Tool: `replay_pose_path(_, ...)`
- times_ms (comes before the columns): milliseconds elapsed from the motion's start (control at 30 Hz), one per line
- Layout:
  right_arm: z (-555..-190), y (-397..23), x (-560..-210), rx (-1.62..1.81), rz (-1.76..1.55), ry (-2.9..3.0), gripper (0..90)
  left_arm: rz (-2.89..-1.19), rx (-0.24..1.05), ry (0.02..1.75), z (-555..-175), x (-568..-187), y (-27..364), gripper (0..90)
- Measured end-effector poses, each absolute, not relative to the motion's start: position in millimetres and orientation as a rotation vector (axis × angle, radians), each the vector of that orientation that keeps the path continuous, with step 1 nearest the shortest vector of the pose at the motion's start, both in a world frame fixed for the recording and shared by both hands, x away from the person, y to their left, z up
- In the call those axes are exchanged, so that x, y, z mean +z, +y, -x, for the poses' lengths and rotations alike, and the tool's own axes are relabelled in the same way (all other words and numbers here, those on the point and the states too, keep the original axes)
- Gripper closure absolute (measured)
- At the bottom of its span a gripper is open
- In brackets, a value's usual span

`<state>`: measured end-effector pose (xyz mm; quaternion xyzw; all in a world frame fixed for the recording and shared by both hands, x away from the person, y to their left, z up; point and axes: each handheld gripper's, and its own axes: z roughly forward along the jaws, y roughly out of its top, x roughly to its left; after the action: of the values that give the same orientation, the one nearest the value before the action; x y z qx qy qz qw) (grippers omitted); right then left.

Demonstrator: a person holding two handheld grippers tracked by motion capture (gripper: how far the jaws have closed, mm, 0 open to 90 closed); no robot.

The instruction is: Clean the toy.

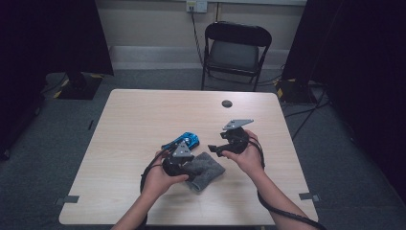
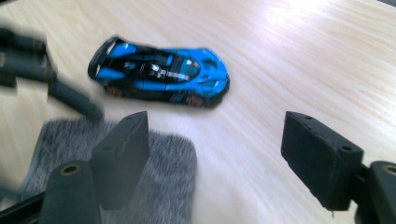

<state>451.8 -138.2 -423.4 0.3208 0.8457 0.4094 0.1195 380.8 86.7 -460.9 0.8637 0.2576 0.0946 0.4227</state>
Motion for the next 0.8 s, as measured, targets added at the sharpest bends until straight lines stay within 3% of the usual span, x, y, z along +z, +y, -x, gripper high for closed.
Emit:
replay_pose_path(167,-465,-126,-425,1.243,-0.912,2.455,19.5,-2.227,0.262,0.625,-376,-475,73,27.5)
replay_pose_path(367,-472,-105,-429,1.246,-0.883,2.491,17.9,-2.257,0.279,0.647,-373,-492,76,30.8)
replay_pose_path(533,-481,-87,-437,1.249,-0.866,2.52,17.8,-2.241,0.293,0.642,-371,-494,81,43.4)
replay_pose_path(600,-486,-81,-442,1.232,-0.854,2.534,17.8,-2.242,0.303,0.66,-370,-492,83,63.3)
replay_pose_path(700,-492,-71,-448,1.262,-0.867,2.562,17.3,-2.252,0.287,0.649,-369,-490,87,69.9)
replay_pose_path(800,-497,-61,-452,1.253,-0.851,2.571,17.9,-2.274,0.265,0.663,-367,-483,95,70.7)
